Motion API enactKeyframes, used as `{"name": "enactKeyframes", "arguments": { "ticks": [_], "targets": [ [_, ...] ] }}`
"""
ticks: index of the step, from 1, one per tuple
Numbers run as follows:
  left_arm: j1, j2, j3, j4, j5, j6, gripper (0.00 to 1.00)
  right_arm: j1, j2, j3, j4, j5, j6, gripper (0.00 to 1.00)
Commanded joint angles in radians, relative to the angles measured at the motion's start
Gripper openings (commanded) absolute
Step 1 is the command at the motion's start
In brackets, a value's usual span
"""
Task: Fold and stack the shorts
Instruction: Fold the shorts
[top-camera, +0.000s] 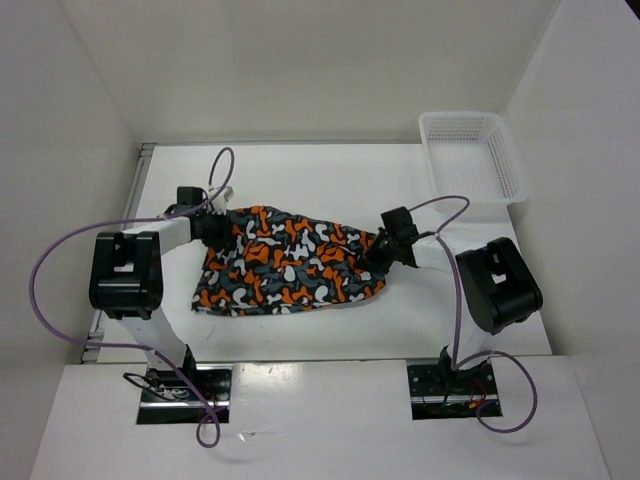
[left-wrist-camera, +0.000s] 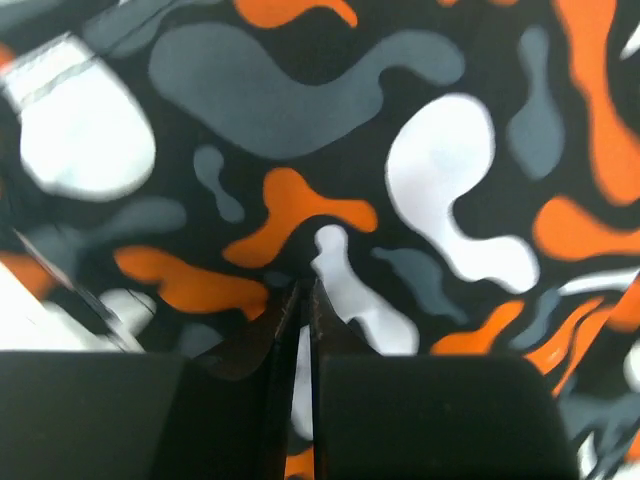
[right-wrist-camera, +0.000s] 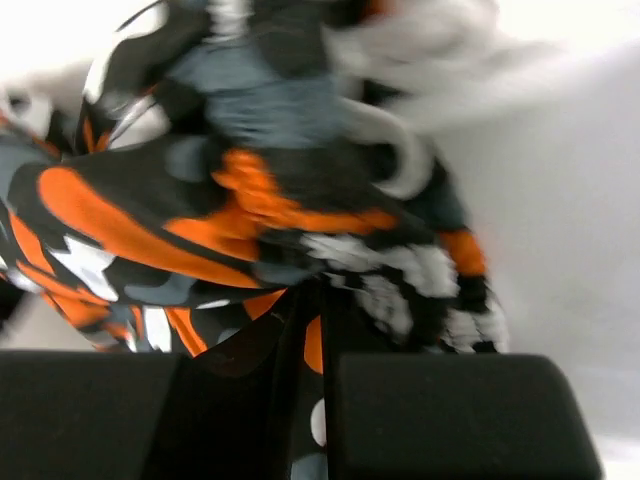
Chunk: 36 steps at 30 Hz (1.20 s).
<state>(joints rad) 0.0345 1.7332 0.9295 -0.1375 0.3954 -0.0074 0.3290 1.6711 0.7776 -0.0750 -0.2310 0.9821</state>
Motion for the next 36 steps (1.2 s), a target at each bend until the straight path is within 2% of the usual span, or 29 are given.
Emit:
{"name": "enactKeyframes", "arguments": {
  "ticks": [1,3,5,7,9,10,12,13,14,15,17,20,23,26,32,33,36],
  "targets": [
    [-0.001,0.051,0.097,0.035,-0.024,0.007,0.13,0.091,-0.113,-0.011,-0.054,0.074,0.047,0.15],
    [-0.001,0.060,0.164,0.026,-0.024,0.007,0.15,0.091,-0.204,-0.011,-0.078,0.117,0.047,0.18],
    [-0.001,0.033,0.201,0.013,-0.024,0.007,0.20,0.091,-0.368,-0.021,-0.106,0.214,0.047,0.52],
    [-0.001,0.005,0.236,-0.013,-0.024,0.007,0.37,0.071,-0.459,-0.021,-0.143,0.280,0.014,0.88],
    [-0.001,-0.053,0.236,-0.025,0.003,0.007,0.55,0.023,-0.508,-0.006,-0.173,0.280,-0.040,0.94],
    [-0.001,-0.096,0.236,-0.042,0.003,0.007,0.73,0.007,-0.508,-0.006,-0.215,0.248,-0.055,0.94],
    [-0.001,-0.132,0.236,-0.082,0.014,0.007,0.82,-0.016,-0.489,-0.006,-0.224,0.194,-0.097,0.94],
    [-0.001,-0.161,0.223,-0.097,0.023,0.007,0.82,-0.027,-0.476,-0.024,-0.224,0.167,-0.106,0.91],
    [-0.001,-0.175,0.191,-0.121,0.036,0.007,0.78,-0.027,-0.464,-0.035,-0.224,0.121,-0.118,0.83],
    [-0.001,-0.187,0.166,-0.131,0.045,0.007,0.74,-0.027,-0.435,-0.035,-0.224,0.108,-0.118,0.81],
    [-0.001,-0.230,0.109,-0.143,0.059,0.007,0.66,-0.027,-0.406,-0.047,-0.213,0.087,-0.128,0.81],
    [0.008,-0.287,0.003,-0.162,0.028,0.007,0.66,-0.027,-0.370,-0.069,-0.213,0.087,-0.128,0.85],
    [0.008,-0.296,-0.078,-0.162,0.004,0.007,0.68,-0.027,-0.324,-0.104,-0.180,0.067,-0.128,0.85],
    [0.008,-0.285,-0.156,-0.094,0.003,0.007,0.68,-0.027,-0.252,-0.133,-0.111,0.039,-0.128,0.84],
    [0.008,-0.215,-0.167,-0.060,-0.044,0.007,0.64,-0.018,-0.154,-0.146,0.015,0.009,-0.128,0.62],
    [0.008,-0.199,-0.167,-0.060,-0.044,0.007,0.64,-0.018,-0.142,-0.146,0.027,-0.002,-0.128,0.53],
    [0.008,-0.190,-0.167,-0.051,-0.044,0.007,0.64,0.002,-0.088,-0.097,0.038,-0.002,-0.119,0.38]
  ]
}}
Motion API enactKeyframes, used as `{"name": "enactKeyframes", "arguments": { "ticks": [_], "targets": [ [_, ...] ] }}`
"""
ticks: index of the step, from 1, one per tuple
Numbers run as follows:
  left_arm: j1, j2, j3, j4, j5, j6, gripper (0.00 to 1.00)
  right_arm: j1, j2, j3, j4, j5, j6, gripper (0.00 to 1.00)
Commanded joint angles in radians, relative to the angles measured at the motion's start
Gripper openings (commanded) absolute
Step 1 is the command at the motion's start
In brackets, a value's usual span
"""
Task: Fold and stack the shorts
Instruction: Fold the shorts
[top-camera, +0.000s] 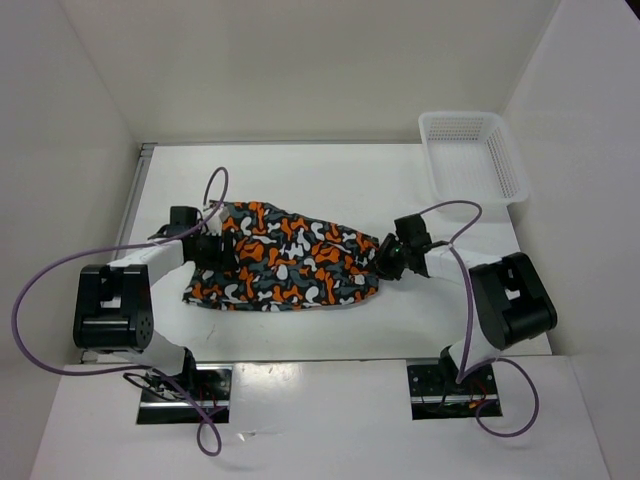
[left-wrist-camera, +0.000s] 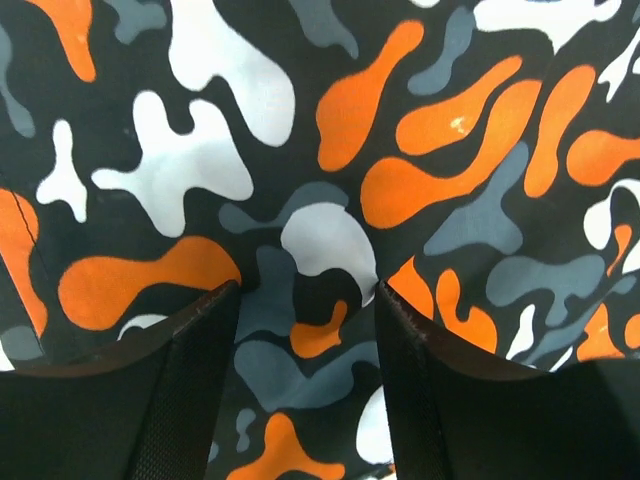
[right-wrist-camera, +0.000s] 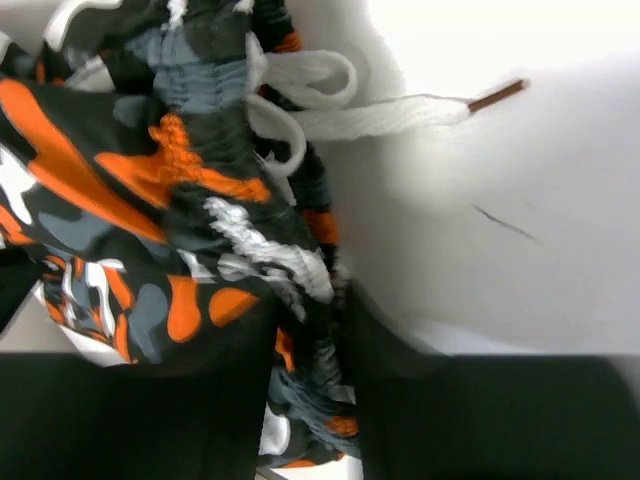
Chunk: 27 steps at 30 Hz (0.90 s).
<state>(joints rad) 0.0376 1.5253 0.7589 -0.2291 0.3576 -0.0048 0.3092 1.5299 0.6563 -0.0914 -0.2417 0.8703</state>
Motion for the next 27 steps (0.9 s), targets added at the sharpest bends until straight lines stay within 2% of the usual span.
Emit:
{"name": "enactKeyframes", "arguments": {
  "ticks": [1,4,10,12,15,19,22,27],
  "targets": [
    [0.005,0.018,0.003,0.040,-0.006,0.005,0.63,0.022,0.053,0.035,0.055,0.022,-0.007,0.23],
    [0.005,-0.017,0.037,-0.010,-0.006,0.005,0.63,0.022,0.039,0.069,-0.014,0.118,0.002,0.00],
    [0.064,-0.100,0.161,-0.096,-0.084,0.005,0.73,0.022,-0.099,0.100,-0.186,0.278,0.002,0.00],
    [0.085,-0.053,0.171,-0.096,-0.059,0.005,0.66,0.022,-0.161,0.111,-0.224,0.311,0.012,0.00],
    [0.094,0.004,0.181,-0.066,-0.045,0.005,0.63,0.022,-0.229,0.121,-0.286,0.361,0.003,0.00],
    [0.094,0.038,0.172,-0.026,-0.063,0.005,0.61,0.022,-0.249,0.158,-0.358,0.404,-0.008,0.00],
    [0.094,0.061,0.172,-0.001,-0.059,0.005,0.53,0.022,-0.271,0.183,-0.372,0.429,-0.019,0.00],
    [0.058,0.110,0.128,0.051,-0.035,0.005,0.30,0.022,-0.269,0.267,-0.404,0.466,-0.054,0.00]
  ]
}}
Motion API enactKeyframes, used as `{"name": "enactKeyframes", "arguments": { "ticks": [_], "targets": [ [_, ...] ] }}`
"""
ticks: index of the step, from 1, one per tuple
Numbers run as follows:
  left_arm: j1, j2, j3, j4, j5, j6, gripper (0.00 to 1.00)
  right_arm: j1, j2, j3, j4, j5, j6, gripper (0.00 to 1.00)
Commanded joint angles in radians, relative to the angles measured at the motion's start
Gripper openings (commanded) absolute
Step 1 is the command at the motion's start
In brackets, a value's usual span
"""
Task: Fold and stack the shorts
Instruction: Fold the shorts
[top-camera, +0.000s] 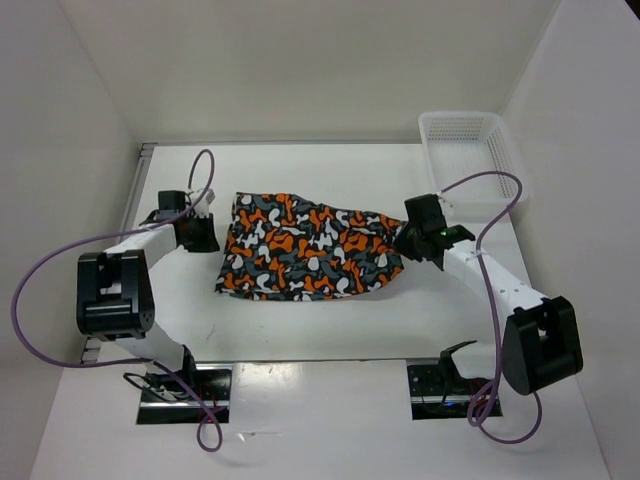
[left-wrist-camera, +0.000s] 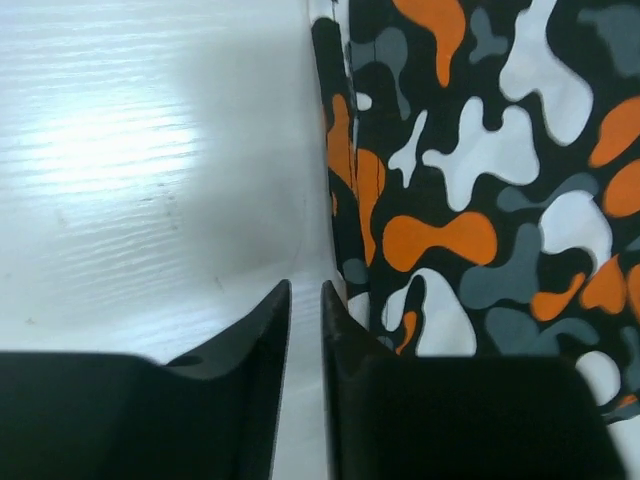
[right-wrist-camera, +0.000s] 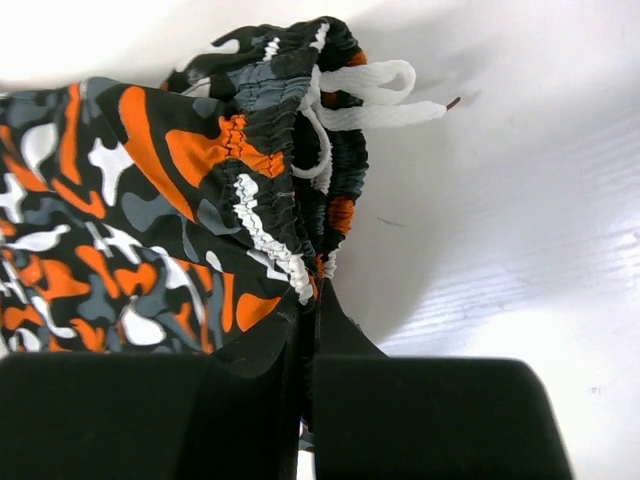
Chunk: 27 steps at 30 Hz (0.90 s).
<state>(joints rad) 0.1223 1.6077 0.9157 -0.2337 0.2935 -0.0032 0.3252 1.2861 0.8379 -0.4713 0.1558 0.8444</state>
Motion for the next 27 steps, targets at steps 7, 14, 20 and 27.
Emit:
{"name": "enactKeyframes", "arguments": {
  "ticks": [7,14,20,27],
  "targets": [
    [-0.072,0.057,-0.081,0.138,0.076,0.003,0.14,0.006,-0.016,0.150,-0.044,0.077,-0.087,0.00],
    [-0.190,0.067,-0.129,0.161,0.056,0.003,0.00,0.006,0.025,0.233,-0.044,0.065,-0.139,0.00],
    [-0.248,0.014,-0.153,0.151,0.036,0.003,0.00,0.032,0.087,0.372,-0.088,0.054,-0.205,0.00],
    [-0.257,-0.020,-0.162,0.122,0.018,0.003,0.00,0.201,0.312,0.621,-0.197,0.056,-0.151,0.00]
  ]
}}
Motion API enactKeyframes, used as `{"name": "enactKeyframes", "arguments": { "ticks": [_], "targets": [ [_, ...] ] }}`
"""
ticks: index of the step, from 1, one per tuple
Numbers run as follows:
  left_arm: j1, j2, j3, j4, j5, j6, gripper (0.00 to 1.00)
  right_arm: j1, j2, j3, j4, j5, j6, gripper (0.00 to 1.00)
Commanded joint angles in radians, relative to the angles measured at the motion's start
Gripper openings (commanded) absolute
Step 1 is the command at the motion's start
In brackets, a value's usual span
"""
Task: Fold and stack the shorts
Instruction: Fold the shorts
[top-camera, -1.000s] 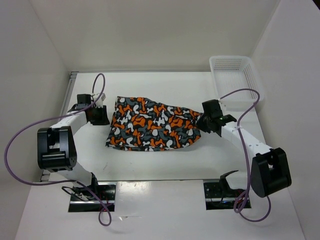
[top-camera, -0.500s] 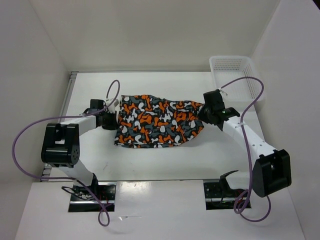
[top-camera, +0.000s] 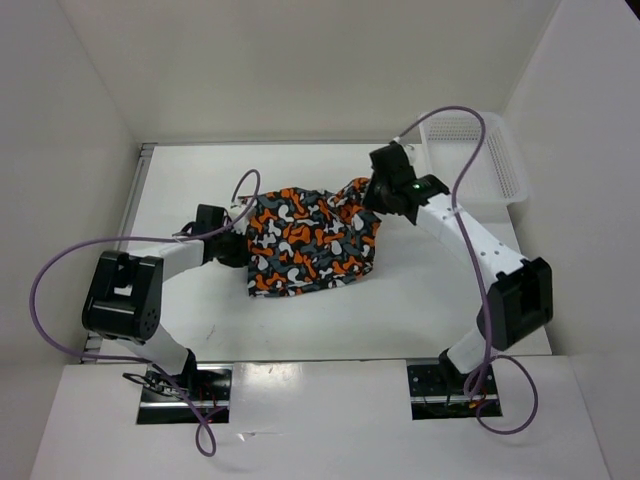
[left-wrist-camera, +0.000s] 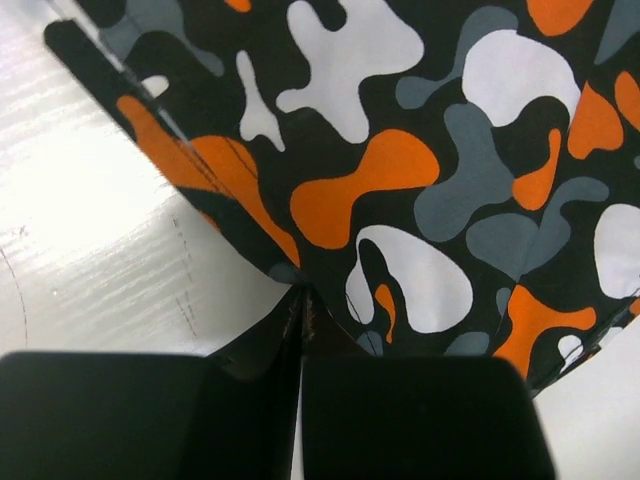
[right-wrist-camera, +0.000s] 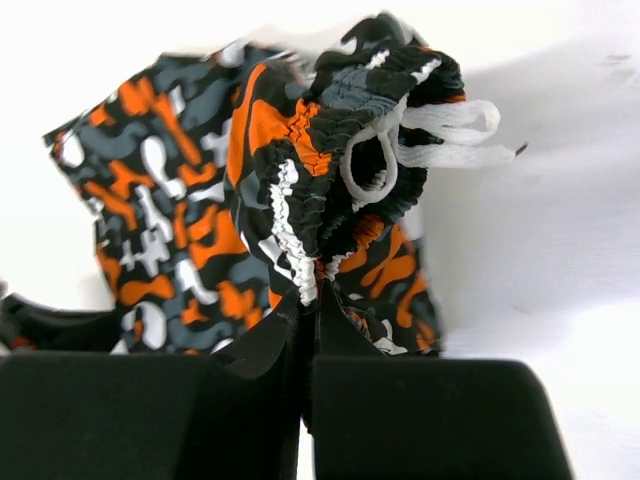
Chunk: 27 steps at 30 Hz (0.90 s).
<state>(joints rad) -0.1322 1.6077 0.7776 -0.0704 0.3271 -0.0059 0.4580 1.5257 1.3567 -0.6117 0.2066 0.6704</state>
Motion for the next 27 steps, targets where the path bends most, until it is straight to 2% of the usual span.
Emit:
{"name": "enactKeyframes", "arguments": {
  "ticks": [1,8,13,21,27],
  "targets": [
    [-0.003,-0.020,-0.024,-0.042,-0.016,0.006,0.00,0.086,0.094,0.152,-0.057,0.014,0.038,0.00],
    [-0.003,-0.029,-0.035,-0.042,-0.025,0.006,0.00,0.203,0.275,0.326,-0.109,0.051,0.164,0.00],
    [-0.003,-0.029,-0.035,-0.032,-0.016,0.006,0.00,0.240,0.343,0.413,-0.109,0.004,0.205,0.00],
    [-0.003,-0.020,-0.035,-0.014,-0.005,0.006,0.00,0.312,0.499,0.629,-0.148,0.004,0.205,0.00],
    [-0.003,-0.029,-0.035,-0.023,0.004,0.006,0.00,0.321,0.586,0.693,-0.160,-0.006,0.205,0.00]
  ]
}}
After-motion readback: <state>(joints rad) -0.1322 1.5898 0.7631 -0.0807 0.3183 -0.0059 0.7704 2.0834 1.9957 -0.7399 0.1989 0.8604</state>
